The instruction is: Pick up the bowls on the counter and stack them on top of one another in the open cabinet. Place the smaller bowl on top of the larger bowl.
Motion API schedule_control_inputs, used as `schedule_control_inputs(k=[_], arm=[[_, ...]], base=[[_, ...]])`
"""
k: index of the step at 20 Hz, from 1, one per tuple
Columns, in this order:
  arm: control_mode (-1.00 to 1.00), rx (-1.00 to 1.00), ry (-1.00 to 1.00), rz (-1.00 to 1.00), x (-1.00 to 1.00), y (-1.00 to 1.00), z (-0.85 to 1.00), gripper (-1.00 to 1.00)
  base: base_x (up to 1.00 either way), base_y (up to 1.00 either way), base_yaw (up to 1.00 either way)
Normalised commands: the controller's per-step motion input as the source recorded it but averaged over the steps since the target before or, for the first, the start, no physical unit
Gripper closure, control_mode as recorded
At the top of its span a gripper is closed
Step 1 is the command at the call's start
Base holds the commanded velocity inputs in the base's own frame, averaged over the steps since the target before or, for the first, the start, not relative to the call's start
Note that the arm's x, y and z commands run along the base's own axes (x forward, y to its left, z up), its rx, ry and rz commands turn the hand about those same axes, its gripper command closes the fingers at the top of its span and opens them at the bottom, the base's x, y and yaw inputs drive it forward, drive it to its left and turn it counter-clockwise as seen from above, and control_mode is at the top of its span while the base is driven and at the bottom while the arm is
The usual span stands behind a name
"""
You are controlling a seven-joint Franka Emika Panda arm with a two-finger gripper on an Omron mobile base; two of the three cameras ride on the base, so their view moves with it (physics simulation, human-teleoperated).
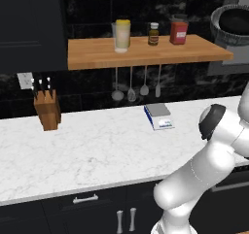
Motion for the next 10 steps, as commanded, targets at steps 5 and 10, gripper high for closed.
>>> schedule_control_inputs(k=[5,10], arm=[[-1.00,-0.04,0.03,0.00,0.71,0.28,-0.39,1.00],[-1.00,-0.02,0.08,0.00,0.76,0.33,-0.52,1.00]], base=[[0.00,0.00,0.00],[0.00,0.00,0.00]])
